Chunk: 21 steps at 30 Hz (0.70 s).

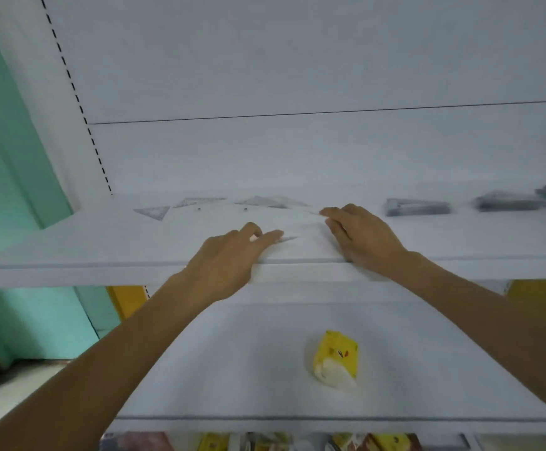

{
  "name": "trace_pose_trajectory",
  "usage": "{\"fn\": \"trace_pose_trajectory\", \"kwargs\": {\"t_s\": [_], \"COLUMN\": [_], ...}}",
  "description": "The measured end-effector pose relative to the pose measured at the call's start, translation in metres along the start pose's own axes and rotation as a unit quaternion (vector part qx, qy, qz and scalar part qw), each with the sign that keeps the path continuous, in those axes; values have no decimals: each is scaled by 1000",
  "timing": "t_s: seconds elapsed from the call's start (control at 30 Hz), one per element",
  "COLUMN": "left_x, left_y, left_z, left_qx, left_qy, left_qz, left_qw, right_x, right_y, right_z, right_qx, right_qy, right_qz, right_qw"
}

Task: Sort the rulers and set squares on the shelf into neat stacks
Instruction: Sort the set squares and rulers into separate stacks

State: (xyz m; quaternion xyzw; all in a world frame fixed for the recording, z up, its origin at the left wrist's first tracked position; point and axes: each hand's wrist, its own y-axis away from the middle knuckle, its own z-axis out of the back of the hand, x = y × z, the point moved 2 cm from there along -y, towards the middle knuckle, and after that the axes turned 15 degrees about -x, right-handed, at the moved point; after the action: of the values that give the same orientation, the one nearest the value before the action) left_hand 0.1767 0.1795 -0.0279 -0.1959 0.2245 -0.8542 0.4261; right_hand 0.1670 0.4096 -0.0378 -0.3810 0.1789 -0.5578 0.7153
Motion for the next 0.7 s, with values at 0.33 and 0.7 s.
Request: {"fn": "trace_pose_trajectory", "kwargs": {"t_s": [0.33,0.7], "left_x": [-79,-161], "left_y": [-66,-135], "left_z": [-21,-60], "left_qx": [-1,-30], "left_qy": [182,222], "left_qz": [35,86], "left_qw": [983,971], "right_x": [-93,-212], "right_y": [29,16], "right_z": [70,108], "right_qx": [-12,15], "right_qy": [49,34], "right_qz": [-77,-63], "right_qw": [996,997]}}
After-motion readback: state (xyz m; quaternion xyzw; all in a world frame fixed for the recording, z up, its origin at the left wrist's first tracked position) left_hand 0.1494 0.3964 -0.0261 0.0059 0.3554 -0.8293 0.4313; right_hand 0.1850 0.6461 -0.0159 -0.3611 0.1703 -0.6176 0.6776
